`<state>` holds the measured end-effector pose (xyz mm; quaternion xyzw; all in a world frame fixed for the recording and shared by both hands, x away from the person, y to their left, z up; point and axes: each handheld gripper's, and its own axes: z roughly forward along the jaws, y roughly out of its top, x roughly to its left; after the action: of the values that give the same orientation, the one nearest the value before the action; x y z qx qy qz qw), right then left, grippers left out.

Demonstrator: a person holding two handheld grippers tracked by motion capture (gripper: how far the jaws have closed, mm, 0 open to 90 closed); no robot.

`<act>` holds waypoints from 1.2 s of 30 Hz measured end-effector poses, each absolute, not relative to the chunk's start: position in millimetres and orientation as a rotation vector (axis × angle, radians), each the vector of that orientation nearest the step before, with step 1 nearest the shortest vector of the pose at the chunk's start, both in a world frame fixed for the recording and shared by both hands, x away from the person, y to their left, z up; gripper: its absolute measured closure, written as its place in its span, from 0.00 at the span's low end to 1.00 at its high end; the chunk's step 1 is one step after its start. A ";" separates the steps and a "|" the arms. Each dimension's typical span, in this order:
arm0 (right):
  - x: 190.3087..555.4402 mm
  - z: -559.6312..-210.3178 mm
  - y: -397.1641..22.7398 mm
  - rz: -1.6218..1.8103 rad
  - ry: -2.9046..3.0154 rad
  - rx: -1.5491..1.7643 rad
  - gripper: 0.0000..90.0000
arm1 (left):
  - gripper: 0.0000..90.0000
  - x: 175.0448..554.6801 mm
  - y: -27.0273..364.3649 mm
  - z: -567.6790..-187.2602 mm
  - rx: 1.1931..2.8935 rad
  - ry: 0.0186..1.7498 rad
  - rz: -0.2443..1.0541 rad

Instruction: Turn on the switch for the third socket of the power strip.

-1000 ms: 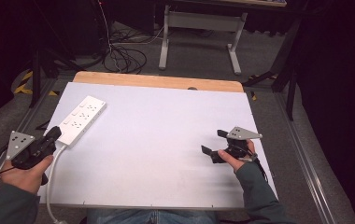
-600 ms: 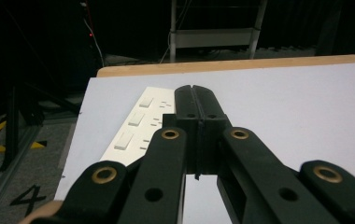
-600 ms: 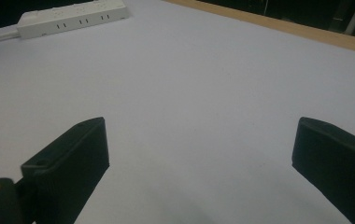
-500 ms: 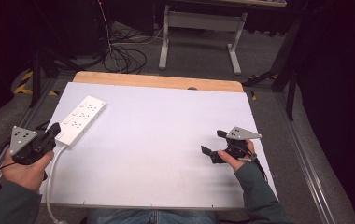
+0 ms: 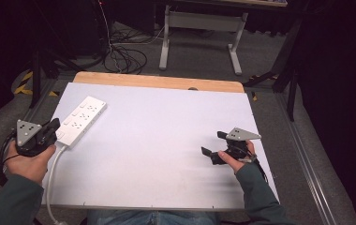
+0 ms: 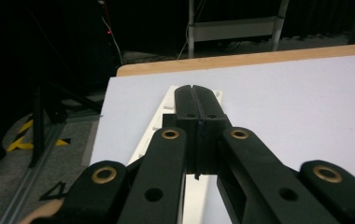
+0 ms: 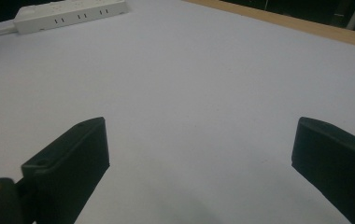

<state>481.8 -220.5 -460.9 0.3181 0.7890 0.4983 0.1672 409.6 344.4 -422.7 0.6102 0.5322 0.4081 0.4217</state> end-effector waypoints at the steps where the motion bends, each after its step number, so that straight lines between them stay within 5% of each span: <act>1: 481.8 -460.9 -220.5 1.418 2.246 0.904 0.05 | 1.00 411.2 344.9 -422.6 1.535 1.335 1.032; 36: 483.1 -464.2 -222.7 1.408 2.247 0.942 0.05 | 1.00 470.2 351.2 -428.5 1.610 1.377 1.034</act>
<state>483.1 -222.7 -464.2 0.3303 0.7878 0.4936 0.1631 470.2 351.2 -428.5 0.6312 0.5399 0.4053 0.3818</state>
